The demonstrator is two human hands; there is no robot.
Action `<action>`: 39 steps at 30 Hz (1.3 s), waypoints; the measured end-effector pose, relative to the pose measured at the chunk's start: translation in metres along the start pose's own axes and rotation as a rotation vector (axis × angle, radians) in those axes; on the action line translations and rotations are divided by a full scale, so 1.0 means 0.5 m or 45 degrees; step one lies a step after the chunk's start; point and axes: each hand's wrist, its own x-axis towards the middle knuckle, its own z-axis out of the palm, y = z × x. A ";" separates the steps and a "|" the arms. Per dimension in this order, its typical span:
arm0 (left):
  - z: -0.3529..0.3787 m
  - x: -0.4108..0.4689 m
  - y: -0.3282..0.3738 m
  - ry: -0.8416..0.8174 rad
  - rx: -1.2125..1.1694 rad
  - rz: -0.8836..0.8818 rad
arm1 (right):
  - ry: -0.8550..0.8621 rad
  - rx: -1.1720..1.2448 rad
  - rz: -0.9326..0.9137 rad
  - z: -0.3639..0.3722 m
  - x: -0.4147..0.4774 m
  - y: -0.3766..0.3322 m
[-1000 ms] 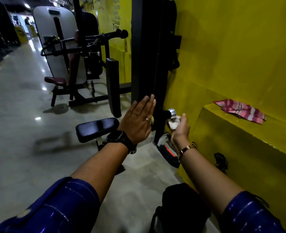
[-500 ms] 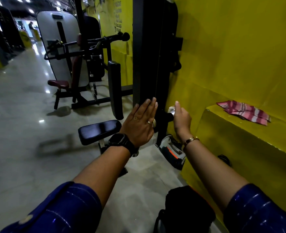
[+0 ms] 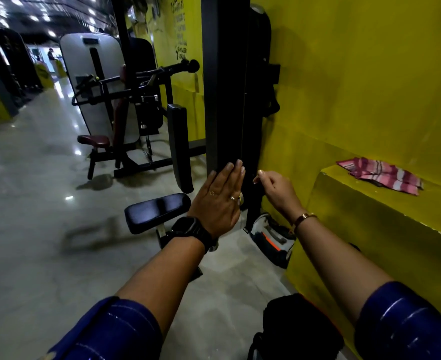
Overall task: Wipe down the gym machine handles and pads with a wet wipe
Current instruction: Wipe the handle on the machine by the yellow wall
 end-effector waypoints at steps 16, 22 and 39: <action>0.004 -0.001 0.003 0.034 -0.031 -0.008 | 0.742 0.957 0.716 0.060 -0.052 -0.039; 0.002 0.002 0.000 0.042 -0.055 -0.006 | 0.176 0.096 0.038 0.033 -0.043 0.017; 0.009 -0.002 -0.001 0.065 -0.114 0.000 | 0.355 -0.134 -0.504 0.081 -0.115 -0.052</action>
